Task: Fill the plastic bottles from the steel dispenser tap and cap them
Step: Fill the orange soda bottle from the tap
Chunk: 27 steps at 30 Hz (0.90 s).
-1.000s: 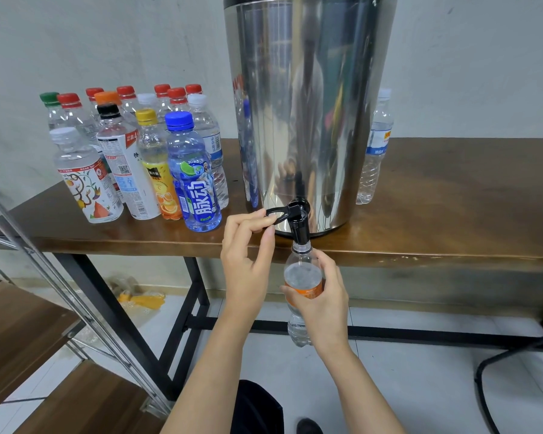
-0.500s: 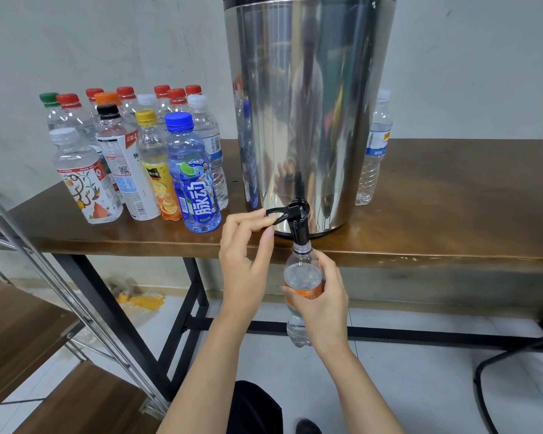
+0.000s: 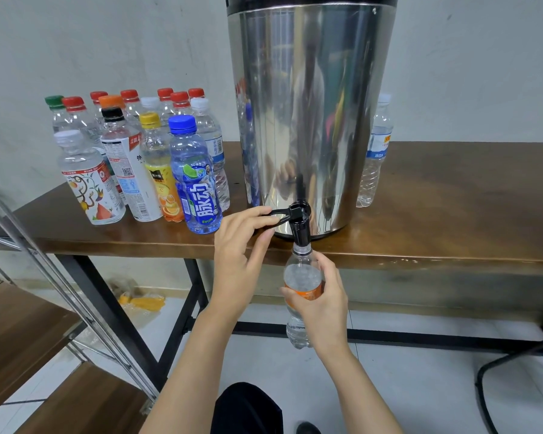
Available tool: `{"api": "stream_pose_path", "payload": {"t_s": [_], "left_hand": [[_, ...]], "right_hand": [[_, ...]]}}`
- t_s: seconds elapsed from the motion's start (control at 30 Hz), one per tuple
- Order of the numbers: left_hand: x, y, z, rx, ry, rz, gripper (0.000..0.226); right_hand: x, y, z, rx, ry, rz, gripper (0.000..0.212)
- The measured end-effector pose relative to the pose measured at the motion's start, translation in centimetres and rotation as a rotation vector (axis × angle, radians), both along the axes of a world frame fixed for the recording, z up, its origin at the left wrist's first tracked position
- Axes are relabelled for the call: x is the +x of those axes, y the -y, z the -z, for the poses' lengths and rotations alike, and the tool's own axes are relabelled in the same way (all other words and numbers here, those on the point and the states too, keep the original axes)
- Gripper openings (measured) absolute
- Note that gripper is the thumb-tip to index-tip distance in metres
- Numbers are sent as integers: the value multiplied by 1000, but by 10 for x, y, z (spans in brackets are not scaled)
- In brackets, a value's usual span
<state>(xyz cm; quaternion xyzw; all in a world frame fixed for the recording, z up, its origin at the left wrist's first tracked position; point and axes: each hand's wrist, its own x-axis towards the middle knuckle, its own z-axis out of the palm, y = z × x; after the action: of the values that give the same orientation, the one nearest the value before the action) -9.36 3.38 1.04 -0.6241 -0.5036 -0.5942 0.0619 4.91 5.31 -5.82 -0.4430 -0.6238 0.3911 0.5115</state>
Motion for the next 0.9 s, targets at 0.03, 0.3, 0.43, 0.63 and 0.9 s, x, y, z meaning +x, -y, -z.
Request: {"api": "stream_pose_path", "payload": {"t_s": [0.03,0.3,0.43,0.63,0.9], "left_hand": [[0,0,0,1,-12,0,19],[-4,-2,2,-10,-46,7,21],[-5,-2,1,-11,-58,2,21],[-4,-2,1,-11,-70,-8,20],[-3,-1,1,-13,-63,-6,20]], "right_hand": [[0,0,0,0,0,-2,76],[-1,-2,0,1,2,0,75],[0,-2,1,4,4,-2,75],[0,-1,0,11,-8,-5,75],[1,-2,1,10,-9,-15,75]]}}
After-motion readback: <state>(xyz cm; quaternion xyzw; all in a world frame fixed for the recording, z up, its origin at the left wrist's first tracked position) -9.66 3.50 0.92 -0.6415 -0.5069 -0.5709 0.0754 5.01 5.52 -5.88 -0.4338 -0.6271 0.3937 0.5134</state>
